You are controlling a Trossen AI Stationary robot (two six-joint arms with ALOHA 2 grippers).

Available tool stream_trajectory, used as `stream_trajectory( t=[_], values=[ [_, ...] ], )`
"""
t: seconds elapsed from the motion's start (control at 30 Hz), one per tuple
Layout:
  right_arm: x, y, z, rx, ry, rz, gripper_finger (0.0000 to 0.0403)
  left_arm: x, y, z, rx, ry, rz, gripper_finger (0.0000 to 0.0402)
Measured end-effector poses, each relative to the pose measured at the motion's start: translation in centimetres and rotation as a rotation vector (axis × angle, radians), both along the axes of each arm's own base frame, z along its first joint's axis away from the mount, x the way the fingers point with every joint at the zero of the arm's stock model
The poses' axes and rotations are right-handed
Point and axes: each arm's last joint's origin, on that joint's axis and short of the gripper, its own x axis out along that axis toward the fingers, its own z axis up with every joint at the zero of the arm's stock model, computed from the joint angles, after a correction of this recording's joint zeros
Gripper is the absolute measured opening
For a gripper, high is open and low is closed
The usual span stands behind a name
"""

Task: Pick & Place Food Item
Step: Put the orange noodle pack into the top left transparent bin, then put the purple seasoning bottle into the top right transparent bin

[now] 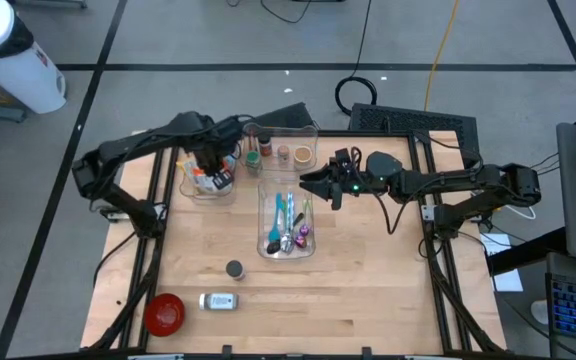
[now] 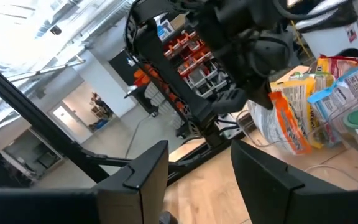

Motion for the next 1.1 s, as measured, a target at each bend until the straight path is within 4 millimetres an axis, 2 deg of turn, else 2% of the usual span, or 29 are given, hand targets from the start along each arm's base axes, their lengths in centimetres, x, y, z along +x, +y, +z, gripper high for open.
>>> stream_trajectory(
  t=[0.4, 0.9, 1.1],
  values=[
    [0.0, 0.0, 0.0, -0.048, 0.005, 0.002, 0.0173, 1.5, 1.0, -1.8, -0.033, -0.006, -0.025, 0.0013],
    [0.0, 0.0, 0.0, -0.039, 0.003, 0.003, 0.0172, 0.6, 2.6, -1.7, -0.072, -0.057, -0.069, 0.0145],
    [0.0, 0.0, 0.0, -0.038, 0.003, 0.003, 0.0175, -1.0, 2.4, 0.3, -0.026, -0.123, -0.091, 0.0163]
  ],
)
